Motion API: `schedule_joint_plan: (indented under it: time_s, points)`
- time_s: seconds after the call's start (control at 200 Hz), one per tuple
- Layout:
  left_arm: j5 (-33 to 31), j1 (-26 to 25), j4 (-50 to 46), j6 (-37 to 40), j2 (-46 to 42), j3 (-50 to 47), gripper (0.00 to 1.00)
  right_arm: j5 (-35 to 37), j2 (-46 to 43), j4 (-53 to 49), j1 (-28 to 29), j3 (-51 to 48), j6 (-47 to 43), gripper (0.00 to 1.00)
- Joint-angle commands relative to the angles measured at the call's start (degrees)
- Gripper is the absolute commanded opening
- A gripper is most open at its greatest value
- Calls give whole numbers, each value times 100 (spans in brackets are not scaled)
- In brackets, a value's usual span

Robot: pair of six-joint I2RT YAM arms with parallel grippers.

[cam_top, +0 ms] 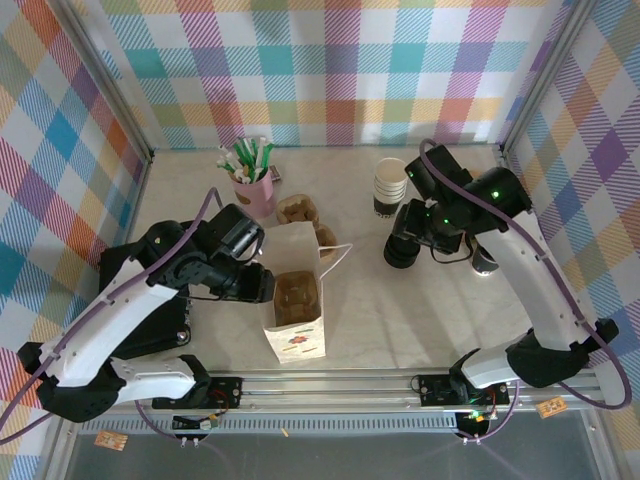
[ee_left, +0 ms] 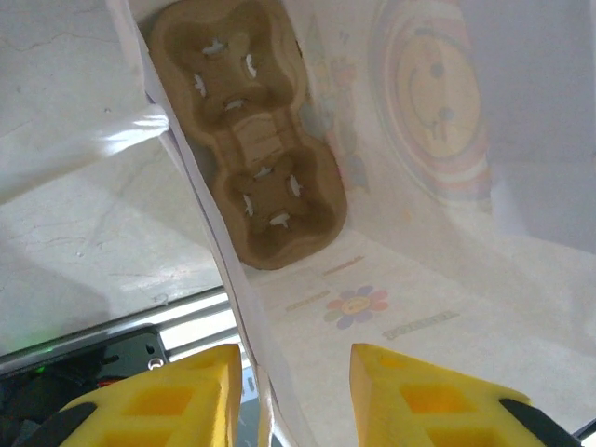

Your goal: Pack the takeout coffee

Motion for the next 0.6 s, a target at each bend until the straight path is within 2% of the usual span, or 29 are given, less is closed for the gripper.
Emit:
schedule_joint_plan:
  time_s: [0.0,0.195,0.335,0.5,0.595]
  points:
    - [133,45,52,-56,-107,-241,35,207,-212,-526,-15,45,398,60]
    - [-137,39,93,-47,-174,-347,34,834,-83,-797,-143,25,236,64]
    - [-145,46,109,-20,134,-10,31,733,207,-1017,-659,180,-118,66]
    - [-240,40,68,-97,410,406,21,265,261,-677,-1343,79,-640,68]
    - [-153,42,-12,-118,577,540,14,272,254,-448,-1773,-154,-1027,69]
